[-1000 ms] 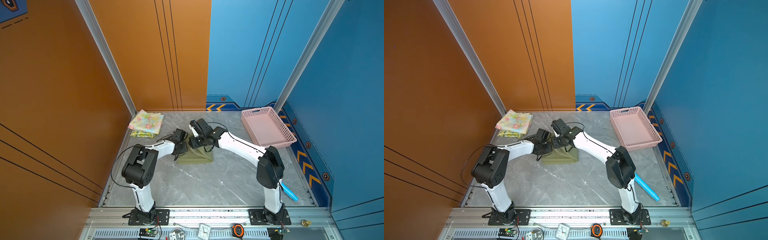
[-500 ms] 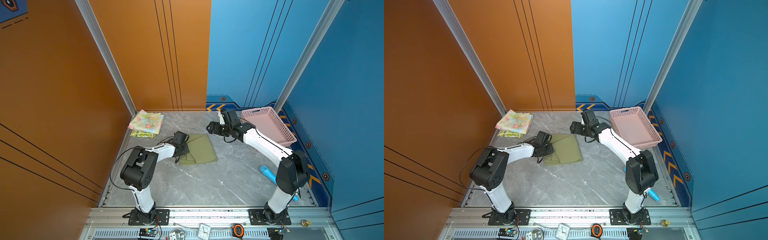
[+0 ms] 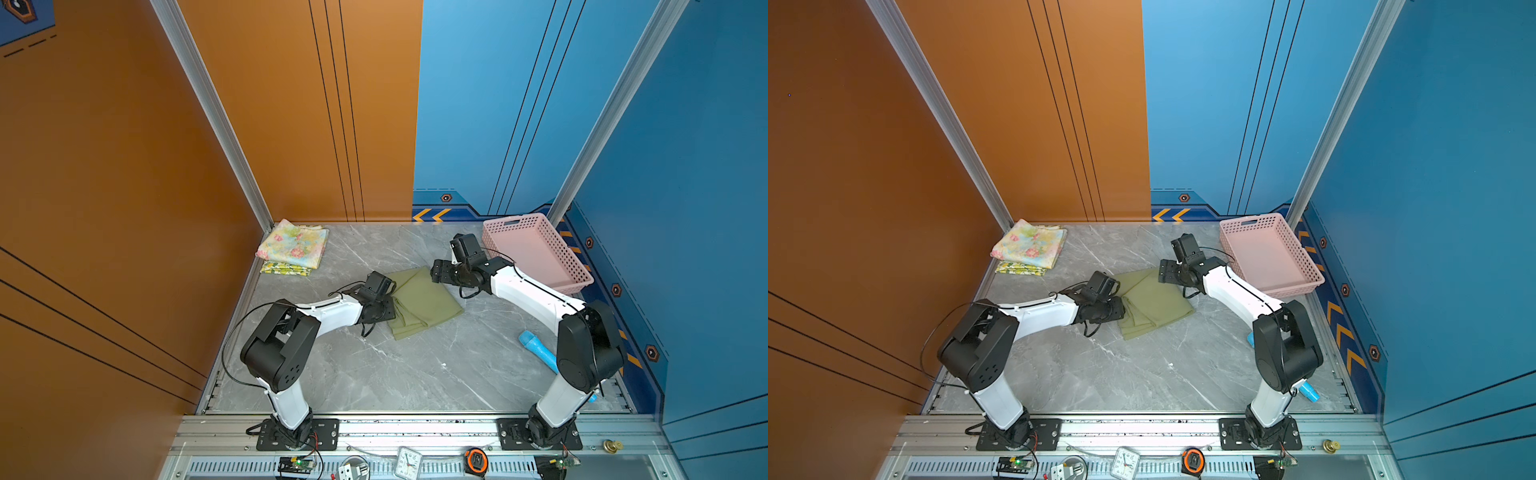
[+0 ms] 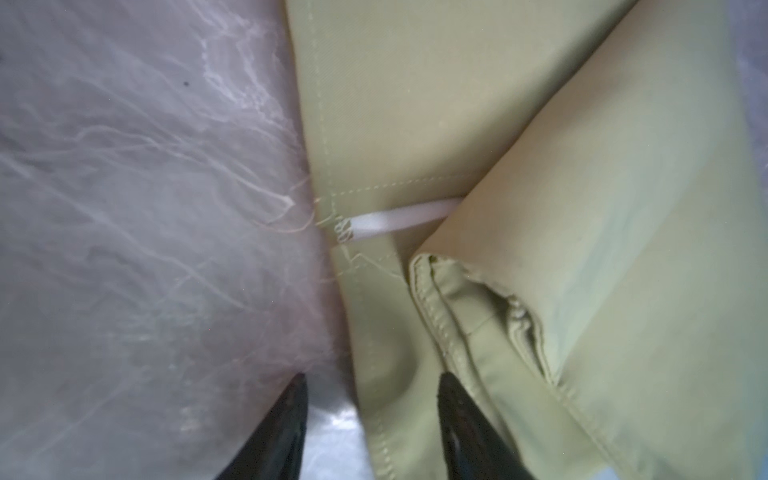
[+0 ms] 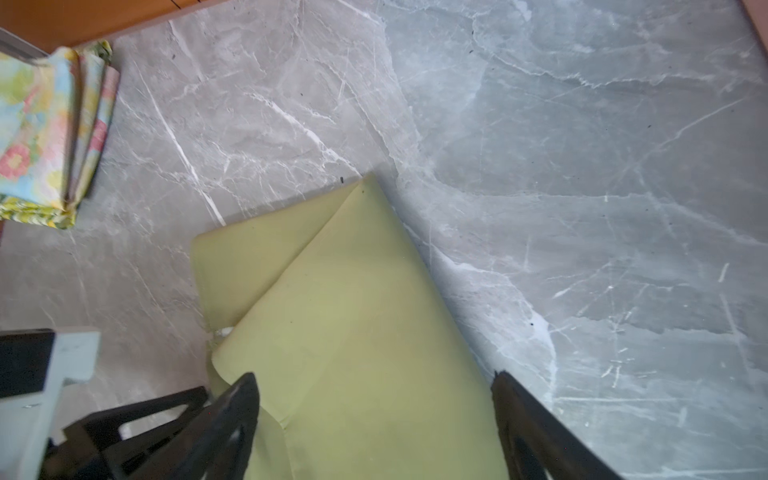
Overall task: Fold and stack skirts
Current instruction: Rotate the skirt at the center of the table, then smooth out the skirt at the center of the table.
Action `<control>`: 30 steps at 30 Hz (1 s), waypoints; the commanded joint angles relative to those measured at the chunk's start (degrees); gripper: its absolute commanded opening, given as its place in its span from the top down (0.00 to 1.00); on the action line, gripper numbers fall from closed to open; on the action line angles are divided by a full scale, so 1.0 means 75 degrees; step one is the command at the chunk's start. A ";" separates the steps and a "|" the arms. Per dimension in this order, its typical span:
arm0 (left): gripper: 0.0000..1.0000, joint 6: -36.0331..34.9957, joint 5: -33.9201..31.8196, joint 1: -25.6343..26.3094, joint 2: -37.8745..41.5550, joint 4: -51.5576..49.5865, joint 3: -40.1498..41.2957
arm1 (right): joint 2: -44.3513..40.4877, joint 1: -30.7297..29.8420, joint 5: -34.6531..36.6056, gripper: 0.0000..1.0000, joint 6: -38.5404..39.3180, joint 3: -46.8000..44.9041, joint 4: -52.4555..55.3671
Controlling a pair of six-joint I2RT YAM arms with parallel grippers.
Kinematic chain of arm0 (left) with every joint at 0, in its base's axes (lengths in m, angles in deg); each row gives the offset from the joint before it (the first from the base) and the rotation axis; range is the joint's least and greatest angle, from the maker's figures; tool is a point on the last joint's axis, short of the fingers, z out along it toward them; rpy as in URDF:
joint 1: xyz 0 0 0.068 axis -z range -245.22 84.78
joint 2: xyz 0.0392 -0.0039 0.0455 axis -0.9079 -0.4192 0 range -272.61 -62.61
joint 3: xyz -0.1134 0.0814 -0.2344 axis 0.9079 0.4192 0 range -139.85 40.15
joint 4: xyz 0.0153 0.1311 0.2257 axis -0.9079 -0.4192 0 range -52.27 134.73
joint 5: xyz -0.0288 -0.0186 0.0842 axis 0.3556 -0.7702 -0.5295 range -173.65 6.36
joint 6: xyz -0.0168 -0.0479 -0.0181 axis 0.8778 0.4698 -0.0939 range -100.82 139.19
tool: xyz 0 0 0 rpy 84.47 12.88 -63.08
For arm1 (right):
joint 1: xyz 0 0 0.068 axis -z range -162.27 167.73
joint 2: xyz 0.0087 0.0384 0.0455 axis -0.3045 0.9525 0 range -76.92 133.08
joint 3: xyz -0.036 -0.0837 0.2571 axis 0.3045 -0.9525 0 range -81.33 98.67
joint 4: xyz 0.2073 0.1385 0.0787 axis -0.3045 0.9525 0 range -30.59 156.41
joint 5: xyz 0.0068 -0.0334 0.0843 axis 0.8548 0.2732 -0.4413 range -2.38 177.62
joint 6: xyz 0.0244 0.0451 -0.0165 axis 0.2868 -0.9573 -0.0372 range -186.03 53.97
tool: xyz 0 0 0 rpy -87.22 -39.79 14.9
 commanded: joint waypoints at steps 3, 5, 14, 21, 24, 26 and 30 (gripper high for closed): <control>0.26 -0.0490 0.0161 -0.0582 0.0634 -0.1282 0.0142 | -0.0322 -0.0472 0.0654 0.10 0.0828 -0.0215 0.0257; 0.11 -0.0632 0.0184 -0.0869 0.0969 -0.1635 -0.0072 | -0.0337 -0.0638 0.0817 0.07 0.0949 -0.0244 0.0240; 0.02 -0.1016 0.0489 -0.2340 0.1840 -0.2806 -0.0792 | -0.0149 -0.1524 0.1183 0.00 0.1159 -0.0164 0.0169; 0.15 -0.1306 0.1074 -0.2415 0.1427 -0.2718 -0.0387 | 0.0633 -0.2467 0.1720 0.07 0.1428 0.0487 0.0683; 0.22 -0.1292 0.1258 -0.2323 0.1363 -0.2431 -0.0296 | 0.0934 -0.2745 0.2127 0.12 0.1672 0.0779 0.1029; 0.24 -0.1182 0.1425 -0.2303 0.1360 -0.2181 -0.0182 | 0.1131 -0.2849 0.2284 0.15 0.1751 0.0893 0.1192; 0.28 -0.1136 0.1503 -0.2297 0.1329 -0.2022 -0.0174 | 0.1433 -0.2885 0.2417 0.23 0.1834 0.1016 0.1322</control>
